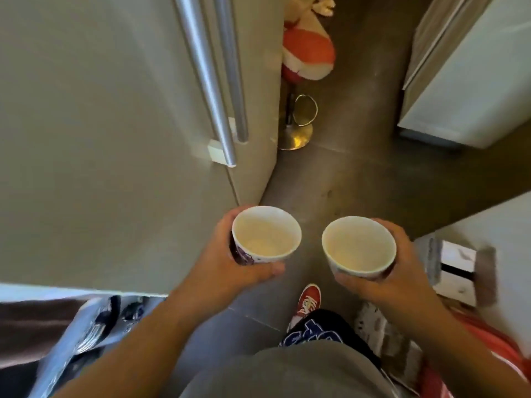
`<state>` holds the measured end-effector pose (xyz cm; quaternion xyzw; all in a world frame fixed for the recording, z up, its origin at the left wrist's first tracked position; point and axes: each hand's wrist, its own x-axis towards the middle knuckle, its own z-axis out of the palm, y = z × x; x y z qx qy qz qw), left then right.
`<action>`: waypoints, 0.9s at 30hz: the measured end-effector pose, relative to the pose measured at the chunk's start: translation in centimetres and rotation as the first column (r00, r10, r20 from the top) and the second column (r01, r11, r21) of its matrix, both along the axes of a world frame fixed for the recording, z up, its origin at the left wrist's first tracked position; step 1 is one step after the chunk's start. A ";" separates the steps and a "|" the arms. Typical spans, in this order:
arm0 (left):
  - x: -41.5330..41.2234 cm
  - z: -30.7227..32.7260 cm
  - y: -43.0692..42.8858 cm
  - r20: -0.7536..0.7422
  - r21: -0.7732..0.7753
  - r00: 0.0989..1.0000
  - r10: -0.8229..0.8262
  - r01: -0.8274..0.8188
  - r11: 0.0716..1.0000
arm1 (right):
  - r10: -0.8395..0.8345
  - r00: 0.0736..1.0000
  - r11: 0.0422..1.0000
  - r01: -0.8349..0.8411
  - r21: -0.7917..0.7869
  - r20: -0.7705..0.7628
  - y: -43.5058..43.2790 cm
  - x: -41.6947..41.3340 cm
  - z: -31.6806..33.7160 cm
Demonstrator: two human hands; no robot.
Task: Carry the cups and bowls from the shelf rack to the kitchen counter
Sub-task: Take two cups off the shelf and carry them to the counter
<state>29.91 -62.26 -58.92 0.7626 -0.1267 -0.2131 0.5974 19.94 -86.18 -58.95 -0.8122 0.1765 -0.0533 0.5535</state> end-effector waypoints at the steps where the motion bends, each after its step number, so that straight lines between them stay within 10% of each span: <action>1: 1.1 -0.1 -2.2 0.007 0.004 1.000 -0.024 0.024 1.000 | -0.029 1.000 1.000 0.029 0.002 -0.010 -1.7 0.2 -0.2; 27: 31.0 -4.4 -34.5 -0.039 0.114 0.980 -0.194 0.198 0.974 | -0.422 0.906 0.906 0.423 0.018 -0.038 -34.1 26.3 -4.3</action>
